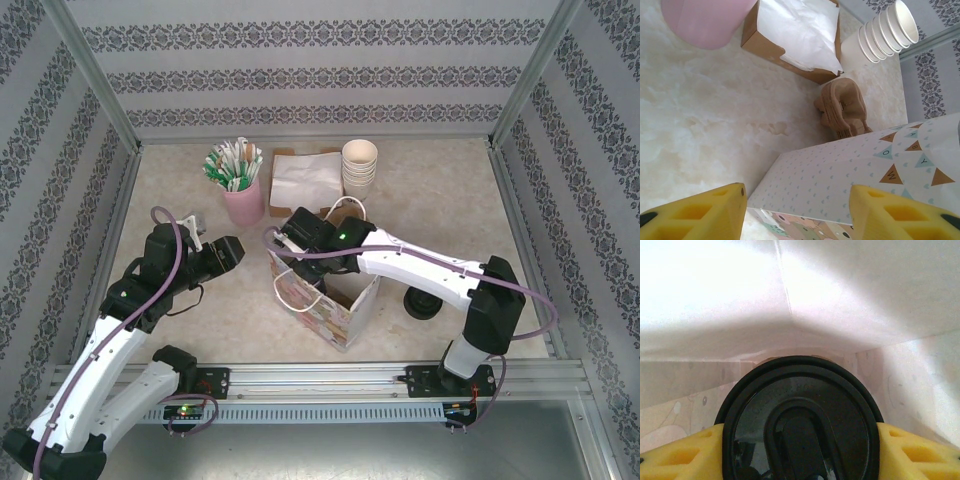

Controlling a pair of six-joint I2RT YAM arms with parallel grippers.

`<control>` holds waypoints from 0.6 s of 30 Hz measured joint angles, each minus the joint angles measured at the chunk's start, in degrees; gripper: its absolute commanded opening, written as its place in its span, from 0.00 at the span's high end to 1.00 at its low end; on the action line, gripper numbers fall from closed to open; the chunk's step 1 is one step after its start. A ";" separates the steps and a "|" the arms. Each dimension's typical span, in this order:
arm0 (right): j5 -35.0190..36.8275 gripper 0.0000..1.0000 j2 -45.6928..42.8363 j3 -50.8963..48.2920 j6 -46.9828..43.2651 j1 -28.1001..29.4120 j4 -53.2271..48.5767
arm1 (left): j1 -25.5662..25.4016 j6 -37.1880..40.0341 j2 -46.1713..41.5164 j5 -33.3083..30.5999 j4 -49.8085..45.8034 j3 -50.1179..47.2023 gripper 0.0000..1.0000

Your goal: Pack the takeout coffee

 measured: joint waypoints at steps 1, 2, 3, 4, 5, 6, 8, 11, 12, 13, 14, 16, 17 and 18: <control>0.00 0.46 -0.42 -0.31 0.31 0.00 0.31 | 0.00 0.00 0.04 0.20 0.02 0.02 0.41; 0.00 0.46 -0.79 -0.55 0.46 0.00 0.63 | 0.00 0.00 0.09 0.37 0.02 0.04 0.40; 0.02 0.46 -1.16 -0.79 0.63 0.11 0.90 | 0.00 0.02 0.09 0.70 0.00 0.09 0.40; 0.00 0.46 -1.49 -0.96 0.81 0.24 1.20 | 0.00 0.00 0.09 1.01 0.02 0.17 0.39; -0.02 0.46 -1.73 -1.14 0.85 0.31 1.64 | 0.00 0.02 0.09 1.22 0.02 0.26 0.39; -0.04 0.46 -1.88 -1.25 0.90 0.37 1.99 | 0.00 0.02 0.09 1.36 0.04 0.33 0.39; -0.02 0.46 -1.99 -1.42 1.01 0.37 2.27 | 0.00 0.02 0.09 1.44 0.07 0.42 0.38; -0.02 0.46 -1.99 -1.88 1.16 0.37 2.67 | 0.00 0.02 0.09 1.62 0.07 0.42 0.38; -0.02 0.46 -1.99 -2.14 1.27 0.37 2.84 | 0.00 0.02 0.09 1.68 0.07 0.42 0.38; -0.02 0.46 -1.99 -2.43 1.44 0.37 3.06 | 0.00 0.02 0.09 1.77 0.04 0.42 0.38; -0.02 0.46 -2.01 -2.67 1.66 0.37 3.32 | 0.00 0.04 0.09 1.86 0.07 0.42 0.38; -0.02 0.46 -2.01 -2.91 1.90 0.37 3.74 | 0.00 0.04 0.09 1.88 0.04 0.46 0.38; -0.02 0.45 -2.03 -2.95 1.99 0.37 3.85 | 0.00 0.04 0.17 1.90 0.02 0.57 0.38; -0.02 0.45 -2.10 -3.10 2.05 0.37 4.00 | 0.00 0.04 0.28 1.97 0.02 0.74 0.38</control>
